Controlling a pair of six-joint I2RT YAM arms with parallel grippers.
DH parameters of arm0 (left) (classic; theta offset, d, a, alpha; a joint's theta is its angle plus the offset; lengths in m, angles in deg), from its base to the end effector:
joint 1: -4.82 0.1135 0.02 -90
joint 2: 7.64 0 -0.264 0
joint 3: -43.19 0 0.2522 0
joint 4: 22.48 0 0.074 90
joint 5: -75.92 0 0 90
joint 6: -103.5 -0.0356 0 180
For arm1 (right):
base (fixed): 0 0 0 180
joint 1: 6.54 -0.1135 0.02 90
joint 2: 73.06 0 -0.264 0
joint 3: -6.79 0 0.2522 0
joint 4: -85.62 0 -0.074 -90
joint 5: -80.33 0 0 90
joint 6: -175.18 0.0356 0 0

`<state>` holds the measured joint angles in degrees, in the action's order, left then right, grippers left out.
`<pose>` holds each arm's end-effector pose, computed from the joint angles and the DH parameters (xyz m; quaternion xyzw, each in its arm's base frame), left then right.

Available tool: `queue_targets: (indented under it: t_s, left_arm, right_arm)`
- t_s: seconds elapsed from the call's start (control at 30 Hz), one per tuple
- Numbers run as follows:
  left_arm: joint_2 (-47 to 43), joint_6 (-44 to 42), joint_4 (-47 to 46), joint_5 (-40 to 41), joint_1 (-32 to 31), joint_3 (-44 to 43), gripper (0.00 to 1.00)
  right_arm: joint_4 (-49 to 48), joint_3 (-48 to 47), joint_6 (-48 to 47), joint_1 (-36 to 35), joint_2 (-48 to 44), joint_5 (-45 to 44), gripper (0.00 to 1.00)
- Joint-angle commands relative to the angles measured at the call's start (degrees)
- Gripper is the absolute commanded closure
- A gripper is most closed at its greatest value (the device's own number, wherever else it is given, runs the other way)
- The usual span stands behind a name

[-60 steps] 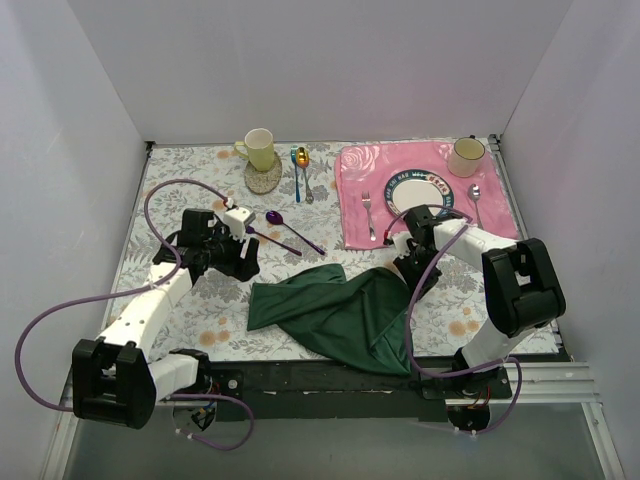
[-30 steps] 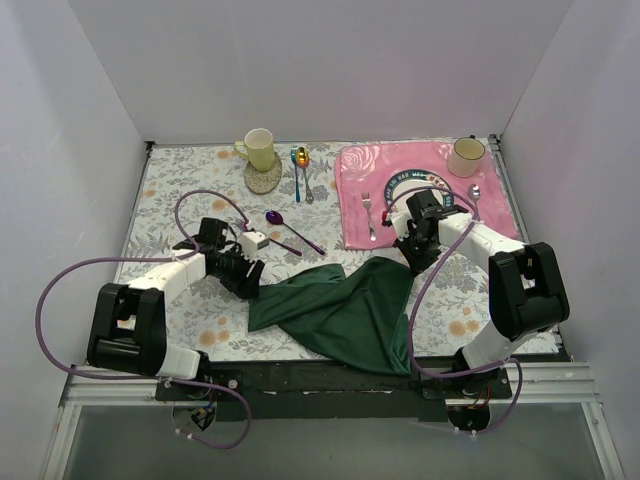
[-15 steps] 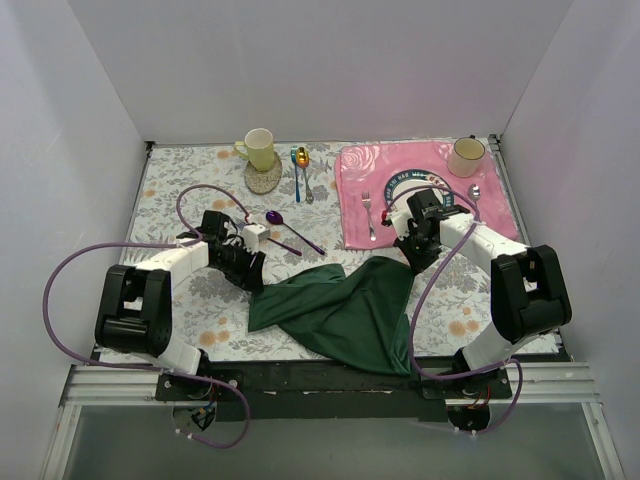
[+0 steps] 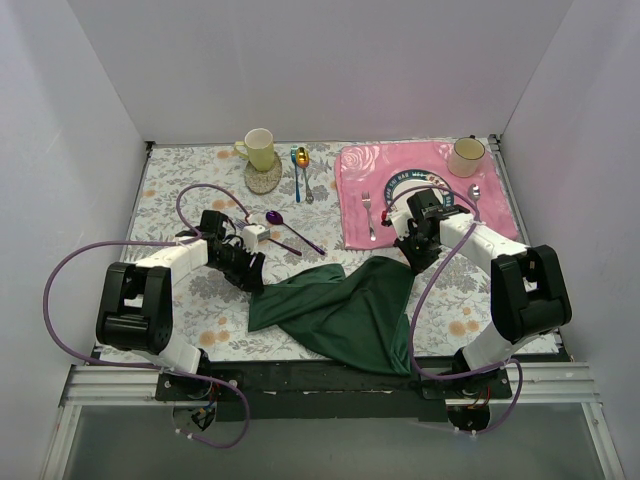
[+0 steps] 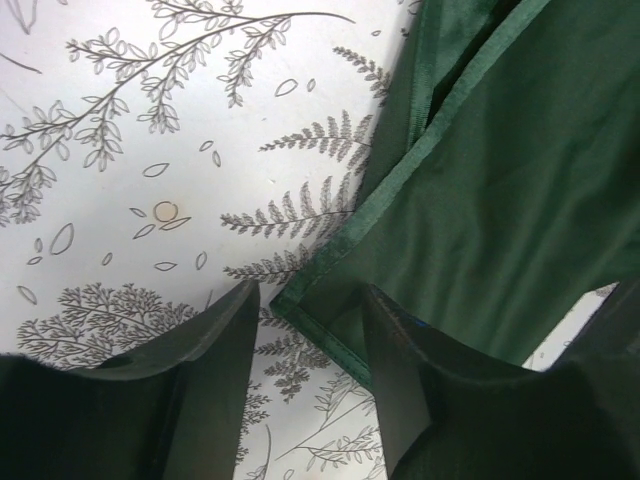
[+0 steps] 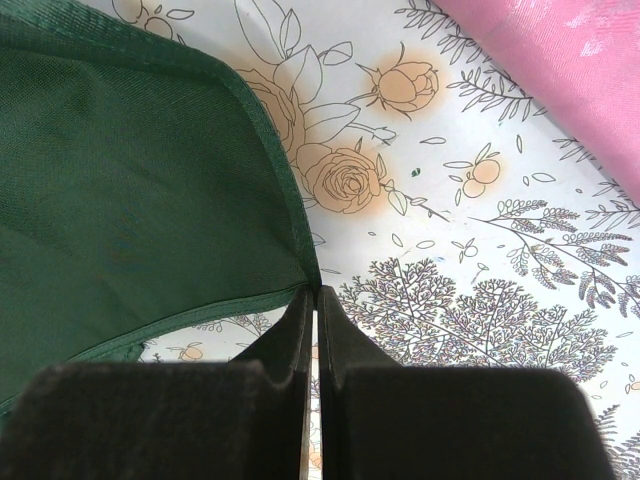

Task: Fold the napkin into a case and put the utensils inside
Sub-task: Pick up the crumpled napkin from the center of the board.

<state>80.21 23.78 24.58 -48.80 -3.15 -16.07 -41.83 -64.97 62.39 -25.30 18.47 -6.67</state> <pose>0.2518 -0.0557 0.1566 0.0182 0.9475 -0.3112 0.0708 0.2812 0.0975 0.1877 -0.3541 0.9221 0.0204 0.1544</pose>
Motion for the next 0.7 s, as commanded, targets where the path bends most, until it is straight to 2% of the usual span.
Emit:
queue_targets:
  t_s: [0.0, 0.13, 0.27, 0.37, 0.4, 0.57, 0.63, 0.67]
  left_arm:
    - [-0.05, -1.23, 2.21, -0.26, 0.32, 1.37, 0.52]
    - [-0.05, -0.88, 2.91, 0.53, 0.32, 1.81, 0.50]
    - [-0.05, -0.18, 2.39, 0.01, 0.32, 2.43, 0.53]
    - [0.04, 1.14, 0.81, 0.79, 0.32, 2.52, 0.62]
    - [-0.05, 1.23, 0.54, 0.97, 0.32, 2.52, 0.71]
    - [-2.33, 1.84, -0.34, 1.41, 0.32, 2.17, 0.94]
    - [-3.99, 2.28, 0.18, 1.76, 0.32, 1.47, 1.00]
    - [-4.70, 2.46, 0.45, 2.02, 0.32, 0.59, 1.00]
  right_arm:
    - [0.15, -2.47, -0.86, 0.04, -2.23, 0.16, 0.99]
    - [0.06, -2.21, -1.12, 0.04, -2.49, 0.07, 0.99]
    - [-0.03, -2.29, -1.12, 0.04, -2.23, 0.25, 0.99]
    - [0.06, -2.38, -1.03, 0.04, -2.32, 0.42, 0.99]
    - [0.15, -2.47, -1.03, 0.04, -2.49, 0.51, 0.99]
    - [0.24, -3.00, -1.12, 0.04, -3.46, 1.04, 0.99]
    - [0.68, -3.61, -1.12, 0.04, -3.81, 1.39, 0.99]
    - [0.85, -3.96, -1.12, -0.04, -4.16, 1.56, 0.99]
